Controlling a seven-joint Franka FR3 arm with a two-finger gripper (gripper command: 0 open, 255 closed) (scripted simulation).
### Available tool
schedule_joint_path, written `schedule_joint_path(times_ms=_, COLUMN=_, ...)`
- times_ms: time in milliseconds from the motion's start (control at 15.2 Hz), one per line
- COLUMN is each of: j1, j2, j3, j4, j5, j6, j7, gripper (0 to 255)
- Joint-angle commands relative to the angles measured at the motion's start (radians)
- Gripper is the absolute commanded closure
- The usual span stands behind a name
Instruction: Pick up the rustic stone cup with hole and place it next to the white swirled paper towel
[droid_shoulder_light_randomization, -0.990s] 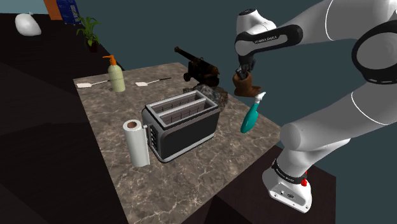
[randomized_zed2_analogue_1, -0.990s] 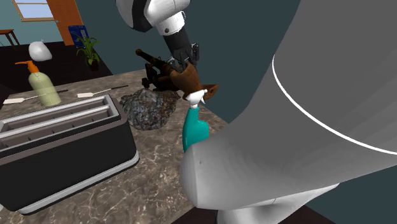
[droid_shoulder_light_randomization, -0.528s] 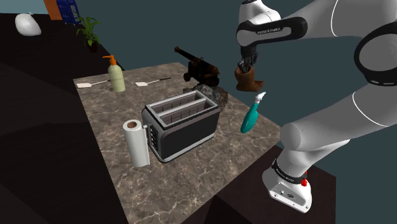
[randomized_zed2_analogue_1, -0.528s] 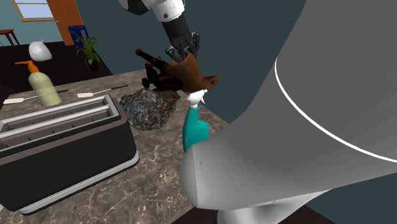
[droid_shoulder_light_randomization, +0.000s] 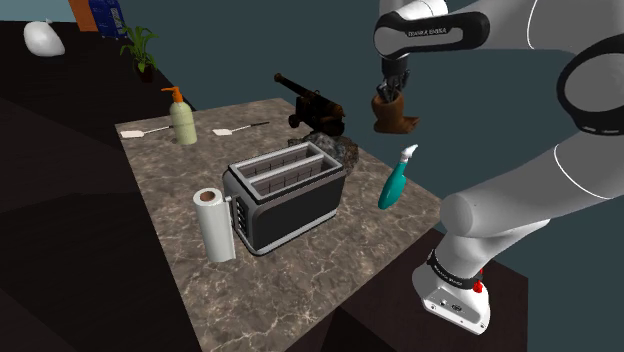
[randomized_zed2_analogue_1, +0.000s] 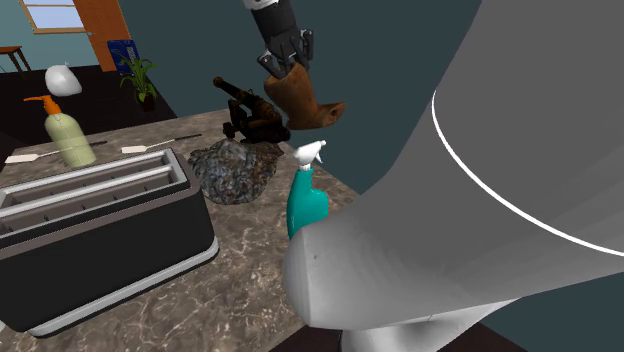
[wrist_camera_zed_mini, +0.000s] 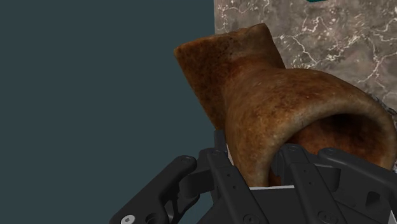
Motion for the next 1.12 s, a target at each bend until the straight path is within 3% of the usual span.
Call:
schedule_joint_path(times_ms=0, j1=0.0, j2=-0.002, j3=-0.001, j4=0.03, j5=0.002, j6=-0.029, j7=-0.01, gripper=255)
schedule_joint_path(times_ms=858, j1=-0.008, j2=0.027, j3=0.003, j4=0.227, j5=0.001, j6=-0.192, j7=-0.058, gripper=255)
schedule_joint_path(times_ms=1056, j1=0.019, j2=-0.031, j3=0.037, j4=0.188, j5=0.028, j6=-0.224, j7=-0.012, gripper=255)
